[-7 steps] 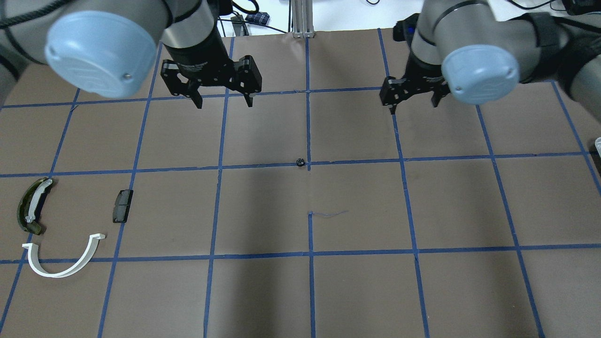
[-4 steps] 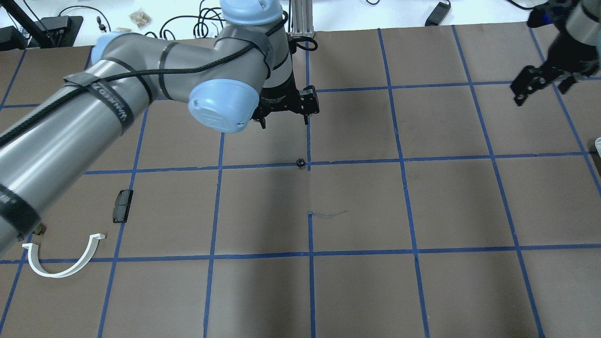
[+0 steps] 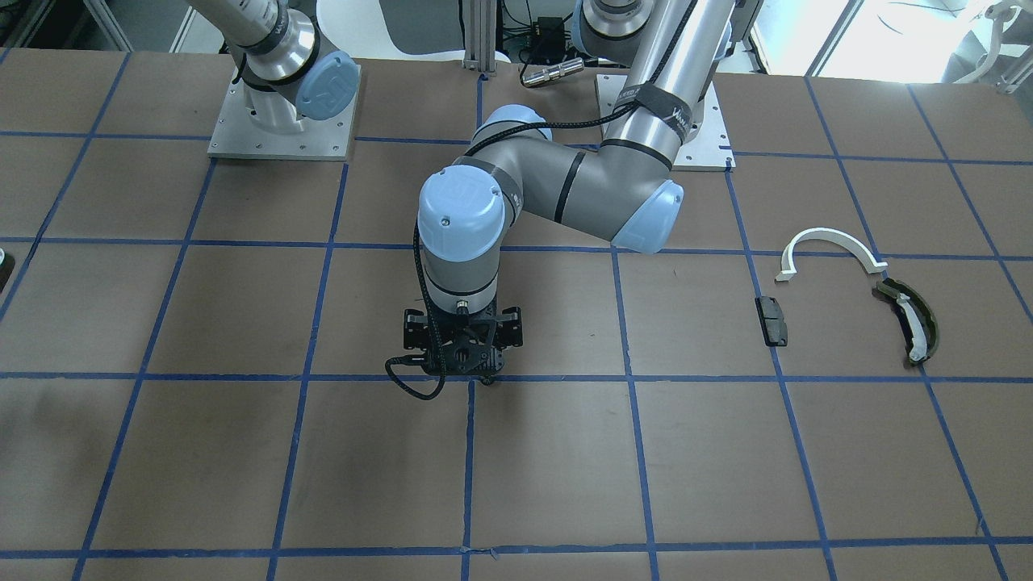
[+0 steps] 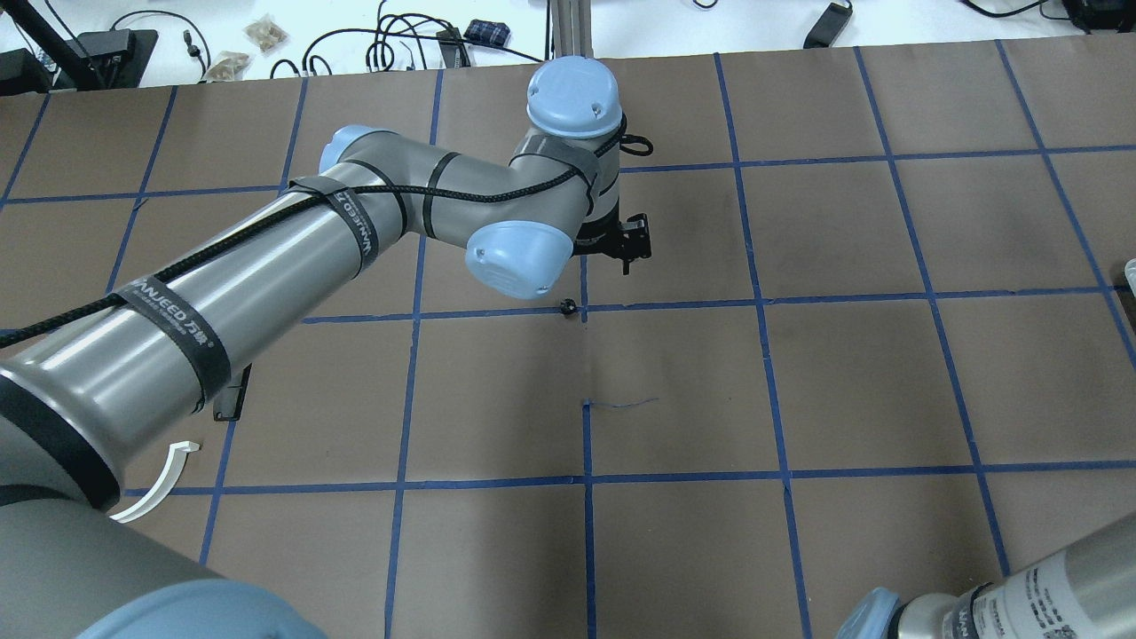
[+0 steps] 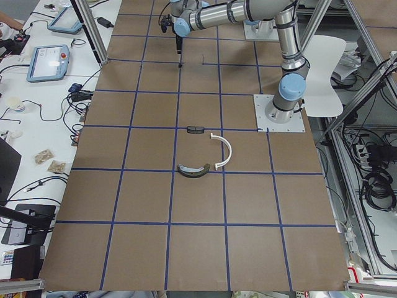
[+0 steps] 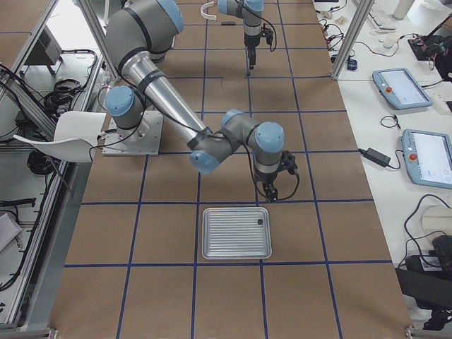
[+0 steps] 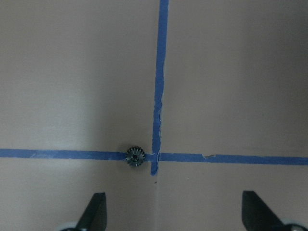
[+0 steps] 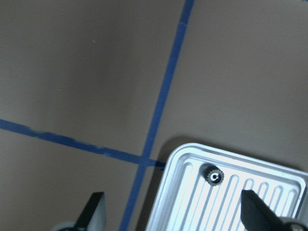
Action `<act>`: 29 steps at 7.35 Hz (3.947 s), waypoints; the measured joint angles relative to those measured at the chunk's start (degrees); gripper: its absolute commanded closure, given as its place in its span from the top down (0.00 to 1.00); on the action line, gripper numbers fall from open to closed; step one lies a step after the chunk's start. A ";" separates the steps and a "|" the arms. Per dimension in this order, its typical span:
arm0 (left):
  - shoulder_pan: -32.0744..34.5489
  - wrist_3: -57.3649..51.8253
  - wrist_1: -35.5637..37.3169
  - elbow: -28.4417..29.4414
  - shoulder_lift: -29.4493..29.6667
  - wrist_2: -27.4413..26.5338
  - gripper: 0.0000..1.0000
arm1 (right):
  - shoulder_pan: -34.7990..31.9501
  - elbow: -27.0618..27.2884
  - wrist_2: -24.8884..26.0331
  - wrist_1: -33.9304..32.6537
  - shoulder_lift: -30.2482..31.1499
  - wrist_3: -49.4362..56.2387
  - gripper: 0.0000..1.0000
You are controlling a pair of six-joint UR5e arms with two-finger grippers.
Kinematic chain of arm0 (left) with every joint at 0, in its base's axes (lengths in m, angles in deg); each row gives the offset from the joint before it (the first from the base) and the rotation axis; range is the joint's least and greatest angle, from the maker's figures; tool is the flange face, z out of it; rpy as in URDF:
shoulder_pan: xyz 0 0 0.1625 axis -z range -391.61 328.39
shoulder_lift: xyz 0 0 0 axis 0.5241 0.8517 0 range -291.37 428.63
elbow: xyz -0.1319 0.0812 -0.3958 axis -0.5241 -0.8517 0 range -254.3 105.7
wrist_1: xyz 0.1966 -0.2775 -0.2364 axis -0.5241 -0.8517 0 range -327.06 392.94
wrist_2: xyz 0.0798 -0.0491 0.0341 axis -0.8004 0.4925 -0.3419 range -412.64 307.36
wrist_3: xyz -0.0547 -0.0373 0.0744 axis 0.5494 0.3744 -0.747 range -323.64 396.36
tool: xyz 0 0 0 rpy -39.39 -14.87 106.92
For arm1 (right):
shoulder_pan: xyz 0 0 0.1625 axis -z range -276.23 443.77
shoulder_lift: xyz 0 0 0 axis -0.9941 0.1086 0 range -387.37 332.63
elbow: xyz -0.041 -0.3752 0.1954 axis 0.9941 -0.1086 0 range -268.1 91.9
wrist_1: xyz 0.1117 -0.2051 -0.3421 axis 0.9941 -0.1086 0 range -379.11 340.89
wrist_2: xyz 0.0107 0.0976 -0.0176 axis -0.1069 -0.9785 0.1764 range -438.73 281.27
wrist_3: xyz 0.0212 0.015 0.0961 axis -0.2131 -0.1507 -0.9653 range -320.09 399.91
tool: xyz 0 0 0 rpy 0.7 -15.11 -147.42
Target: Place bearing gear from tray to pile
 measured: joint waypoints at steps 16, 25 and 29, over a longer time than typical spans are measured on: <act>-3.57 -5.30 8.73 -6.74 3.37 1.27 0.00 | 4.48 -4.36 -2.29 -1.00 -9.74 0.05 0.13; -45.72 -64.72 2.41 -16.94 -12.93 -5.78 0.00 | -13.24 -3.84 3.71 26.55 12.91 -27.10 0.12; -61.36 -80.85 12.56 -23.06 -10.57 3.66 0.66 | -40.47 -1.07 2.68 30.96 18.76 -68.05 0.12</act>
